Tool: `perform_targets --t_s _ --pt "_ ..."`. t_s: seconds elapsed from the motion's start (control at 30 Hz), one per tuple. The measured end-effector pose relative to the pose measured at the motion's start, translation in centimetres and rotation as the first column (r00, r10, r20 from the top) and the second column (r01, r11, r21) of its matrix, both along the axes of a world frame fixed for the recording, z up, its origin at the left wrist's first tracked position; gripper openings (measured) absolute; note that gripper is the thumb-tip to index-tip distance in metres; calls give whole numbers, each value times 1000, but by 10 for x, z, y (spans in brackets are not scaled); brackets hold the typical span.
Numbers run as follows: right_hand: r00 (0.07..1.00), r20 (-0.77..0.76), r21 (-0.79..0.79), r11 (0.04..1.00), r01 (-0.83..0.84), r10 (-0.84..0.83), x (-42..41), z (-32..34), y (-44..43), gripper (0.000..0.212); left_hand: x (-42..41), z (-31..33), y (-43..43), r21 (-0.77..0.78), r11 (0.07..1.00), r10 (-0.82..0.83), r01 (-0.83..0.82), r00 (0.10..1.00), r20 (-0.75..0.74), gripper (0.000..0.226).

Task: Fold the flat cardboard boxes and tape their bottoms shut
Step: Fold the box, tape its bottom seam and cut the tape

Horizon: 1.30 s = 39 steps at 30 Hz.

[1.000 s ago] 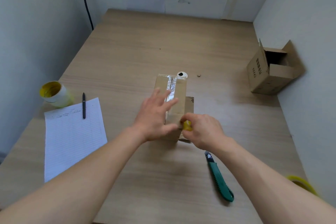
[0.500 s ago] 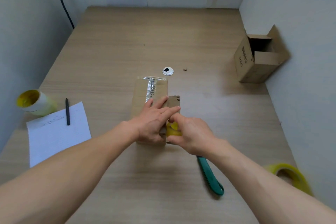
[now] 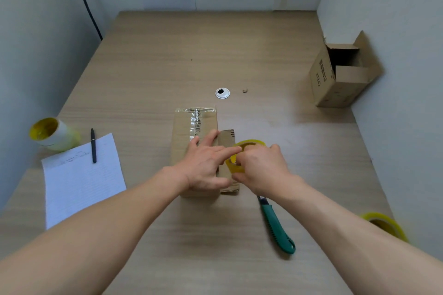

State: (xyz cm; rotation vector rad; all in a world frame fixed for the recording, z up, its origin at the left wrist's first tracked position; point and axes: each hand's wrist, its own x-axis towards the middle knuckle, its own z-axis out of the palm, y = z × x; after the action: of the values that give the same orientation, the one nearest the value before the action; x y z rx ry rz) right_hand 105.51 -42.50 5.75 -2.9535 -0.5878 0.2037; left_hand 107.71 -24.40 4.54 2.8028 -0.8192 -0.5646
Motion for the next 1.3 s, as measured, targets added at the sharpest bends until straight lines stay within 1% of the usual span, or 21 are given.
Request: perform_targets --t_s 0.1,0.2,0.3,0.4,0.47,0.53,0.57,0.6,0.63,0.67,0.7,0.73,0.77,0.8,0.9,0.97,1.0,1.07,1.1,1.17,1.3 --pt "995 97 24 1000 -16 14 -5 -9 -4 38 7 9 -12 48 998 41 -38 997 -68 70" --pt "963 264 76 994 -74 51 -9 -17 -8 39 15 15 -21 93 993 88 -74 984 -158 46" --pt "946 323 105 994 -43 6 -12 -18 -6 41 16 13 -27 74 982 186 -175 964 -189 35" --pt "931 357 270 963 -25 -76 -23 -23 -9 39 15 8 -29 48 966 258 -253 946 -196 36" --pt "901 372 471 882 23 -223 -37 -27 -19 36 15 8 -31 22 957 286 -288 936 -205 37" --pt "831 327 668 732 134 -450 -58 -36 -33 36 15 9 -32 0 949 309 -316 928 -209 35" --pt "796 255 710 665 231 -549 -69 -44 -40 35 15 9 -32 -10 944 320 -330 923 -213 33" --pt "772 148 693 621 365 -618 -80 -52 -44 36 15 9 -32 -21 939 331 -344 918 -219 30" --pt "764 11 599 616 512 -645 -90 -62 -48 38 15 9 -33 -30 934 342 -357 913 -222 29" --pt "757 -136 433 649 625 -639 -100 -74 -50 42 15 10 -33 -35 929 351 -368 909 -222 29" --pt "742 -259 256 697 670 -619 -109 -84 -50 47 15 11 -34 -42 924 362 -379 906 -220 30" --pt "727 -339 132 735 665 -597 -117 -93 -49 52 15 13 -36 -54 919 372 -391 902 -218 28" --pt "717 -382 70 756 651 -583 -124 -99 -49 54 14 14 -38 -64 914 380 -402 900 -213 27" --pt "712 -406 50 764 643 -573 -129 -104 -49 54 14 16 -39 -73 909 389 -411 897 -207 28" --pt "683 -445 46 747 663 -579 -135 -111 -44 50 12 17 -40 -87 897 408 -434 887 -214 27" --pt "656 -469 139 684 717 -592 -140 -109 -41 45 11 17 -40 -89 891 416 -444 880 -227 28" --pt "663 -486 235 646 726 -569 -144 -104 -40 43 10 17 -40 -87 892 417 -444 880 -228 27" --pt "731 -476 463 567 682 -490 -152 -94 -36 38 9 19 -40 -97 890 418 -445 882 -218 26" --pt "764 -449 544 537 645 -463 -156 -89 -32 34 9 19 -40 -100 890 418 -446 882 -218 26" --pt "811 -398 624 521 582 -430 -157 -83 -24 27 9 20 -39 -108 888 415 -447 881 -228 26" --pt "864 -331 666 555 498 -379 -149 -75 -11 28 9 21 -39 -126 884 411 -450 877 -249 26"
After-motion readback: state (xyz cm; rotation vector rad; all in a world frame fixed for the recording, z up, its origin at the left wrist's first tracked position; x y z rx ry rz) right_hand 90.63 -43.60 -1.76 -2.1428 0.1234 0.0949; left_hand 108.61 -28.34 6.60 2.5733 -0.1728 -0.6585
